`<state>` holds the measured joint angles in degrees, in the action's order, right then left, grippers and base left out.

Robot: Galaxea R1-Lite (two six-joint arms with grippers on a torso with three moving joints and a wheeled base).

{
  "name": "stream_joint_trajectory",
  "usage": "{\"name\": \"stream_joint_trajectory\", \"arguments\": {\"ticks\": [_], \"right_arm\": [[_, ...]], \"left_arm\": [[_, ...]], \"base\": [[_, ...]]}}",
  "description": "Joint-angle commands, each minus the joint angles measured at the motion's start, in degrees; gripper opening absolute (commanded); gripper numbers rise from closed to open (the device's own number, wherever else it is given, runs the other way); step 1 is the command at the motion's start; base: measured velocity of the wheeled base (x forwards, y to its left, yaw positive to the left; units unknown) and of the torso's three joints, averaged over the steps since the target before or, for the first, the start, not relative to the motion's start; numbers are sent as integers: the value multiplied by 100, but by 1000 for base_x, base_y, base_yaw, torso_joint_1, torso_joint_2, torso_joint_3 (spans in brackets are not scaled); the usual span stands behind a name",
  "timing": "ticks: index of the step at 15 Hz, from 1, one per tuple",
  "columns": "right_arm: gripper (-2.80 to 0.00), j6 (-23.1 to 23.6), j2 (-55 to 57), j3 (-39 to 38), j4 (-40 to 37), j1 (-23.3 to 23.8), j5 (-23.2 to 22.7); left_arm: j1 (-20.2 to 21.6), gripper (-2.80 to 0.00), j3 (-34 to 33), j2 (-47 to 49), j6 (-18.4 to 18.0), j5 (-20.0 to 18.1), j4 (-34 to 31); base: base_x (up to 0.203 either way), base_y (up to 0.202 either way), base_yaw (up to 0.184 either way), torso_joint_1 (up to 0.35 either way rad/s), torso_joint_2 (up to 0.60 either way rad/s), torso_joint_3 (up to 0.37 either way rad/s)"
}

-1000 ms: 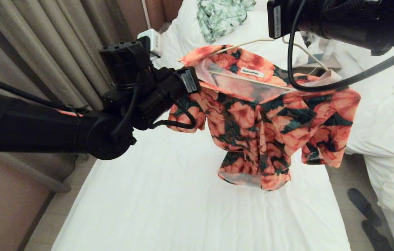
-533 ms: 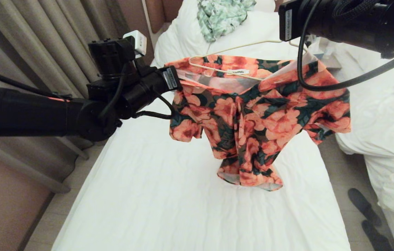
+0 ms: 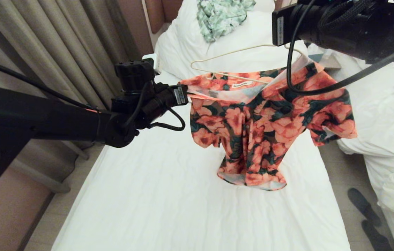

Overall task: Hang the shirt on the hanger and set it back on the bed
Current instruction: Take the clothes hanger out of the clothes

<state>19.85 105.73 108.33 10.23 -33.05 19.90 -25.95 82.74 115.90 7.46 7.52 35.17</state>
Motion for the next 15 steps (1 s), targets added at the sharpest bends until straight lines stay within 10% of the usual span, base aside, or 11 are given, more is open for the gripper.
{"name": "stream_joint_trajectory", "arguments": {"ticks": [1,9,12,15], "right_arm": [[-280,19,123,18,14,0,14],[-280,19,172,40,14,127,14],[-280,10,228,40,14,194,14],[-280,19,237,40,14,194,14]], "left_arm": [[121,0,-29,29,-12,-8,78],[120,0,-119,-239,150,-268,100],[102,0,-546,-903,786,-2425,-789],[371,0,-493,-949,1037,-3176,-1453]], "base": [[0,0,0,0,0,0],[0,0,0,0,0,0],[0,0,0,0,0,0],[0,0,0,0,0,0]]}}
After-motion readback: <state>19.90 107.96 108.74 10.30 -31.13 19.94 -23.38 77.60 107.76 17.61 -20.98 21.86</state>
